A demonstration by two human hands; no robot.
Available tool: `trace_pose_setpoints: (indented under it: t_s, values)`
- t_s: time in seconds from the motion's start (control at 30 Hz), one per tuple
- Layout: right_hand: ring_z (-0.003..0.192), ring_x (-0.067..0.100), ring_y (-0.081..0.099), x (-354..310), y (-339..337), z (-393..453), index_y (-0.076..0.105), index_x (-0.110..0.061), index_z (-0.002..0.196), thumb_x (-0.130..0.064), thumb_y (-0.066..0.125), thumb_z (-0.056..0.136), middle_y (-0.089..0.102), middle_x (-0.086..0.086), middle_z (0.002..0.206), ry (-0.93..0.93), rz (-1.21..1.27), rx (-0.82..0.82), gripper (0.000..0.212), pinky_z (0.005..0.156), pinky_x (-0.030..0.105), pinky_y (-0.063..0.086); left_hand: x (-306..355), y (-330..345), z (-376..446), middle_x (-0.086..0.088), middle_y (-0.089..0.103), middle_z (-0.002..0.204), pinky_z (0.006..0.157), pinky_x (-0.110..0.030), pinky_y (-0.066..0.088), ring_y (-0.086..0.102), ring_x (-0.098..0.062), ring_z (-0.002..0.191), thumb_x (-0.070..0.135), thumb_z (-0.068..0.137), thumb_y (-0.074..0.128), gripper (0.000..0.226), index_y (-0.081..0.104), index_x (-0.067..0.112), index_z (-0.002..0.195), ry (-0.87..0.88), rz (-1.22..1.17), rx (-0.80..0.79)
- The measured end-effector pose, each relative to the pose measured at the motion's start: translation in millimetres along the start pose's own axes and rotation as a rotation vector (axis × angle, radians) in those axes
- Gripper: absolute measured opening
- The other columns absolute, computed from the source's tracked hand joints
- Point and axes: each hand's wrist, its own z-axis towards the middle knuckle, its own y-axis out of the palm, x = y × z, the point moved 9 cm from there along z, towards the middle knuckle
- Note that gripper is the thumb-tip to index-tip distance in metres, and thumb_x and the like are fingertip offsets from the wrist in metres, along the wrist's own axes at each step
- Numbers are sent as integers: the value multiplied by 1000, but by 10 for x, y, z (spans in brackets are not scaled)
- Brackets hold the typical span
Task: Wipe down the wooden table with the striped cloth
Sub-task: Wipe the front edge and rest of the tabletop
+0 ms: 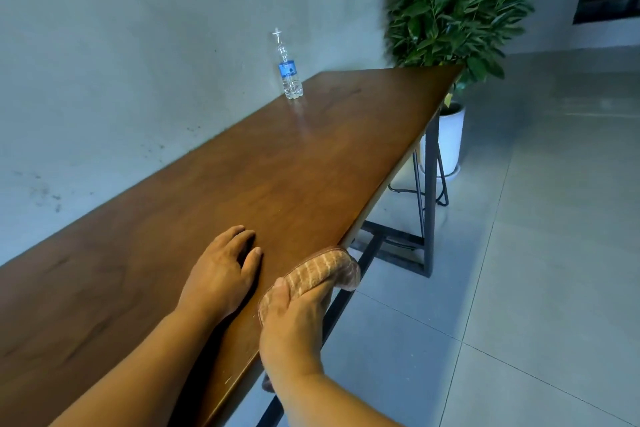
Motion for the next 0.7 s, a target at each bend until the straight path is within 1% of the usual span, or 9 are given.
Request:
trace_pose_setpoints:
  t_s: [0.07, 0.13, 0.2, 0.23, 0.27, 0.33, 0.43, 0.57, 0.7]
  values:
    - [136, 25, 42, -10, 1, 29, -21, -21, 153, -46, 42, 101, 25, 6, 158, 1, -11, -22, 85, 108, 38, 45, -23, 0, -76, 8, 26, 157, 115, -35, 25, 24, -13, 143, 51, 97, 36, 55, 33, 31, 148, -12, -11, -25]
    - [141, 31, 35, -132, -88, 108, -15, -12, 154, -37, 45, 102, 22, 11, 159, -69, 16, 1, 84, 114, 42, 32, -47, -18, -194, 10, 23, 158, 115, -37, 25, 22, -13, 144, 54, 95, 36, 58, 30, 33, 148, -19, -27, -57]
    - [144, 34, 25, -330, -309, 290, 0, -6, 155, -20, 46, 102, 18, 19, 160, -161, 92, 108, 72, 116, 38, 21, -126, -42, -339, 12, 20, 158, 115, -37, 25, 21, -13, 145, 60, 90, 33, 64, 28, 35, 149, -26, -42, -91]
    - [143, 35, 27, -395, -419, 436, 3, -4, 155, -17, 46, 101, 19, 21, 159, -151, 97, 156, 70, 114, 36, 22, -188, -58, -413, 13, 19, 158, 115, -37, 25, 19, -12, 145, 63, 87, 31, 68, 26, 36, 149, -30, -51, -106]
    - [140, 34, 33, -438, -500, 610, 2, -3, 155, -20, 45, 102, 21, 20, 159, -105, 76, 178, 70, 111, 36, 29, -263, -79, -487, 14, 17, 158, 115, -37, 24, 18, -11, 145, 66, 84, 30, 70, 25, 38, 149, -33, -60, -116]
    - [131, 34, 44, -470, -643, 980, -4, -7, 156, -30, 46, 102, 26, 17, 157, 20, 22, 206, 77, 102, 38, 40, -441, -120, -628, 18, 14, 158, 116, -36, 23, 16, -8, 145, 68, 82, 30, 71, 23, 41, 148, -43, -70, -132]
    - [117, 37, 56, -545, -806, 1353, -3, -16, 157, -31, 51, 99, 45, 17, 144, 92, 60, 280, 81, 94, 45, 51, -685, -168, -791, 22, 10, 157, 116, -35, 23, 15, -6, 144, 70, 82, 30, 70, 20, 46, 146, -56, -67, -163]
    - [110, 36, 59, -519, -844, 1511, 15, -16, 156, -33, 55, 96, 52, 14, 134, 107, 52, 343, 74, 94, 48, 53, -778, -204, -886, 22, 10, 158, 117, -34, 23, 13, -4, 144, 72, 82, 26, 71, 20, 45, 147, -22, -58, -131]
    - [110, 35, 59, -423, -724, 1343, 25, -16, 153, -40, 50, 96, 54, 13, 135, 94, 38, 373, 68, 95, 51, 51, -725, -208, -885, 17, 13, 158, 118, -36, 23, 14, -7, 145, 73, 82, 21, 76, 21, 39, 150, 9, -47, -85]
